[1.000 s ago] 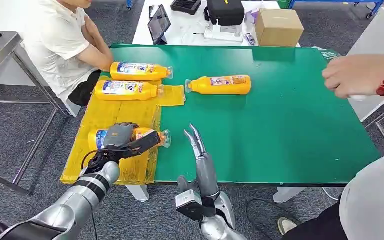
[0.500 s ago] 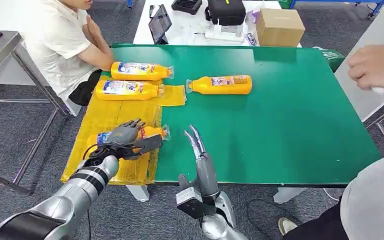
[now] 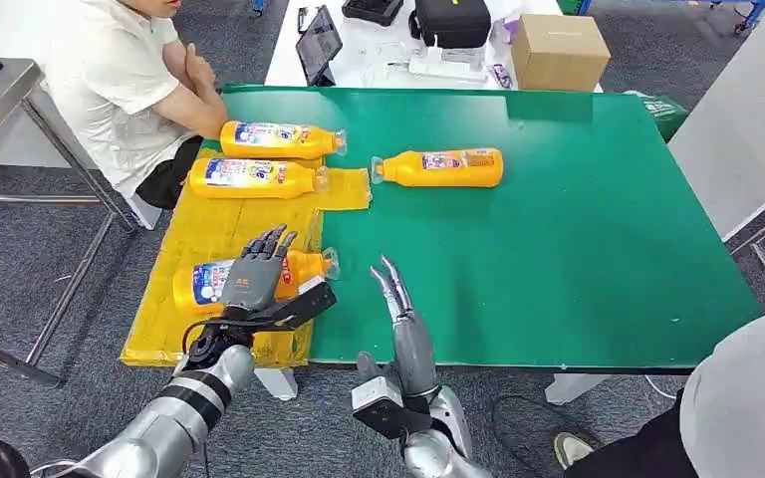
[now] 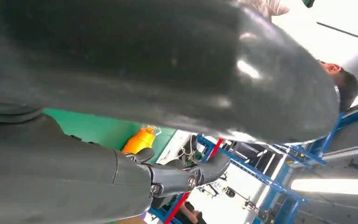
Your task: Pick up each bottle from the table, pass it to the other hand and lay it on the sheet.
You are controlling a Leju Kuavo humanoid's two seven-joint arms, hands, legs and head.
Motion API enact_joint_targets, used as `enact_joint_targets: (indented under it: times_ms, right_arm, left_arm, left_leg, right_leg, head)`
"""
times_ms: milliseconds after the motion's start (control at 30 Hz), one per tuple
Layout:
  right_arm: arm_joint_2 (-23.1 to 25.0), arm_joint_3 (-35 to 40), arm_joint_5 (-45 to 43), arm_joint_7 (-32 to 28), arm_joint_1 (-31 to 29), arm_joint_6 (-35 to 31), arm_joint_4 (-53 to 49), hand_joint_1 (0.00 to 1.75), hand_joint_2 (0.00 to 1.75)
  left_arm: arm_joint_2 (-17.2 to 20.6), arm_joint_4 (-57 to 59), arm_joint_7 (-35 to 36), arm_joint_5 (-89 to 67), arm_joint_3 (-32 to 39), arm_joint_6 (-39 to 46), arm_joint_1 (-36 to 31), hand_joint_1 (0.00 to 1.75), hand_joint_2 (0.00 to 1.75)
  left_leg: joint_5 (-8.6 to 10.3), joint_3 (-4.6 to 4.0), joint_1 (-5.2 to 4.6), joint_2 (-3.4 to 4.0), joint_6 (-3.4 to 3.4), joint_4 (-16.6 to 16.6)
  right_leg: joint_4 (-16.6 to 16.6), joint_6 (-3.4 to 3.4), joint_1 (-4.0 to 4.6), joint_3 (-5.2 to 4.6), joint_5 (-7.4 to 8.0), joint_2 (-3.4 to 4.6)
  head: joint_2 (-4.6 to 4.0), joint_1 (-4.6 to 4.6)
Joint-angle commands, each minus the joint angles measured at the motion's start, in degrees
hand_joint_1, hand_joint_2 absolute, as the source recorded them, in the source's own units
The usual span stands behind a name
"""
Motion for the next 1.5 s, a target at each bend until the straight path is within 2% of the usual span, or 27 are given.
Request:
enact_joint_targets:
  times_ms: [33,100,133,200,300,333,367,433,500,567,633,767,933,967,1033,1100,1233,1400,1500]
  right_arm:
    - [-1.9,1.1,1.4,-0.1,-0.1,-1.7,2.6,0.0,0.0]
    - [-2.2,0.8,1.5,-0.1,-0.1,-1.7,3.0,0.0,0.0]
    - [-2.5,-0.4,2.2,-0.1,-0.1,-1.7,3.9,0.0,1.75]
    - [-2.4,-4.6,4.2,-0.1,-0.4,-0.4,8.8,0.0,1.75]
    - [-4.6,-9.8,15.5,9.3,-2.8,1.4,16.4,0.0,1.75]
    - [-5.2,-10.8,20.1,12.8,-3.9,0.3,19.0,0.0,1.75]
    - [-5.8,-13.1,24.8,14.8,-3.9,-1.7,18.3,0.0,1.75]
    - [-5.7,-17.9,33.3,17.3,-2.7,-1.7,15.1,0.0,1.75]
    - [-6.4,-18.4,38.7,21.5,-3.7,-1.6,15.2,0.0,1.75]
    - [-8.0,-17.0,44.7,28.9,-5.5,0.1,17.0,0.0,1.75]
    - [-8.9,-17.3,43.7,30.1,-6.9,2.1,17.5,0.0,1.75]
    - [-9.9,-16.6,45.7,30.7,-8.4,0.6,17.7,0.0,1.75]
    - [-10.1,-15.8,45.6,30.5,-8.9,1.8,16.9,0.0,1.75]
    - [-10.1,-16.8,40.7,28.9,-8.9,5.9,16.5,0.0,1.75]
    - [-11.2,-17.2,38.8,28.7,-9.0,8.3,15.7,0.0,1.75]
    - [-13.5,-16.6,41.1,33.0,-10.7,13.2,17.4,0.0,1.75]
    - [-13.9,-16.8,42.8,33.9,-11.8,14.3,18.6,0.0,1.75]
    - [-14.1,-14.1,44.4,37.4,-15.3,22.4,22.7,0.0,1.75]
    - [-13.8,-13.8,45.1,38.5,-17.7,22.7,24.0,0.0,1.75]
  left_arm:
    - [-1.9,-27.0,-12.8,15.2,-2.1,4.2,11.9,0.0,1.75]
    - [-1.6,-29.9,-13.3,17.2,-3.1,3.7,13.0,0.0,1.75]
    - [-1.5,-32.6,-13.4,19.5,-4.0,3.1,14.3,0.0,1.75]
    - [-0.4,-35.6,-13.9,23.4,-5.7,1.7,17.2,0.0,1.75]
    - [-1.9,-37.6,-17.7,35.9,-6.2,-2.6,21.9,0.0,1.75]
    - [-4.4,-38.5,-20.0,41.8,-4.1,-1.3,23.7,0.0,1.75]
    - [-6.1,-37.7,-19.8,48.3,-2.7,-0.2,24.6,0.0,1.75]
    - [-6.4,-35.2,-18.1,55.1,-2.7,0.5,24.5,0.0,1.75]
    - [-6.2,-33.4,-18.4,61.6,-1.6,1.4,23.3,0.0,1.75]
    - [-5.5,-32.8,-19.1,62.4,-1.9,2.1,22.6,0.0,1.75]
    - [-4.8,-33.4,-19.1,60.7,-3.7,1.6,22.7,0.0,1.75]
    - [-3.9,-34.5,-17.9,58.3,-7.5,-1.0,23.8,0.0,1.75]
    - [-3.5,-33.6,-17.4,53.8,-8.1,0.9,23.5,0.0,1.75]
    - [-2.6,-32.5,-16.2,50.5,-9.3,0.7,23.1,0.0,1.75]
    - [-2.8,-32.4,-15.2,46.8,-8.8,-0.4,23.9,0.0,1.75]
    - [-1.8,-33.4,-14.5,44.2,-8.7,-3.9,24.3,0.0,1.75]
    - [-2.0,-34.5,-13.8,41.5,-7.9,-4.6,24.7,0.0,1.75]
    - [-3.0,-33.7,-12.6,41.5,-7.7,-7.4,23.8,0.0,1.75]
    - [-3.0,-34.0,-12.4,41.1,-8.0,-7.7,23.2,0.0,1.75]
  left_leg:
    - [-0.08,0.09,-0.01,0.07,0.14,0.0]
    - [-0.06,-0.09,-0.02,0.08,0.12,0.0]
    - [-0.09,-0.12,0.01,0.15,0.11,0.0]
    - [-0.02,-0.22,0.0,0.06,0.06,0.0]
    - [-0.03,-0.09,-0.04,0.11,0.1,-0.1]
    - [-0.03,-0.01,-0.03,0.13,0.15,-0.2]
    - [-0.02,-0.05,-0.05,0.11,0.13,-0.2]
    - [-0.01,-0.2,-0.05,0.02,0.13,-0.1]
    - [-0.03,-0.13,-0.07,0.01,0.2,-0.1]
    - [0.01,-0.25,-0.13,-0.02,0.13,-0.1]
    - [0.0,-0.23,-0.1,0.08,0.11,-0.1]
    - [-0.02,-0.23,-0.11,0.08,0.13,0.0]
    - [-0.05,-0.17,-0.1,0.1,0.14,-0.1]
    - [-0.03,-0.25,-0.1,0.07,0.09,0.0]
    - [-0.02,-0.24,-0.1,0.06,0.09,0.0]
    - [-0.02,-0.09,-0.1,0.11,0.16,-0.1]
    - [0.0,-0.32,-0.12,0.11,0.08,0.0]
    - [0.03,-0.26,-0.08,0.04,0.12,0.0]
    - [0.04,-0.2,-0.08,0.12,0.17,0.0]
  right_leg:
    - [-0.1,-0.14,0.04,0.09,-0.06,-0.06]
    - [-0.1,-0.11,0.02,-0.08,-0.03,-0.02]
    - [-0.1,-0.11,0.05,-0.14,-0.02,0.05]
    - [-0.1,-0.06,0.02,-0.23,0.0,-0.02]
    - [-0.2,-0.08,-0.01,-0.11,0.01,0.02]
    - [-0.2,-0.09,0.01,-0.01,0.03,0.01]
    - [-0.2,-0.07,-0.01,-0.06,0.03,0.0]
    - [-0.1,-0.05,-0.02,-0.17,0.02,-0.07]
    - [-0.2,-0.12,-0.02,-0.06,0.0,-0.13]
    - [-0.1,-0.1,-0.11,-0.22,0.01,-0.11]
    - [-0.1,-0.13,-0.07,-0.22,0.04,-0.03]
    - [-0.1,-0.11,-0.09,-0.24,0.02,-0.02]
    - [-0.1,-0.13,-0.07,-0.17,-0.01,-0.04]
    - [-0.1,-0.09,-0.09,-0.25,0.0,-0.02]
    - [-0.1,-0.09,-0.08,-0.25,0.01,-0.03]
    - [-0.1,-0.19,-0.06,-0.1,0.02,-0.04]
    - [0.0,-0.04,-0.11,-0.34,0.04,0.03]
    - [-0.1,-0.07,-0.07,-0.24,0.05,-0.06]
    - [-0.1,-0.1,-0.06,-0.2,0.09,-0.01]
  head:
    - [0.0,0.04]
    - [0.0,0.0]
    - [0.0,0.04]
    - [0.0,0.0]
    - [0.0,0.0]
    - [0.0,0.04]
    - [0.0,-0.02]
    - [0.0,0.02]
    - [0.0,0.02]
    - [0.0,0.04]
    - [0.0,0.0]
    - [0.0,0.02]
    - [0.0,0.02]
    - [0.0,0.0]
    - [0.0,0.0]
    - [0.0,0.0]
    - [0.0,0.0]
    - [0.0,0.02]
    - [0.0,0.0]
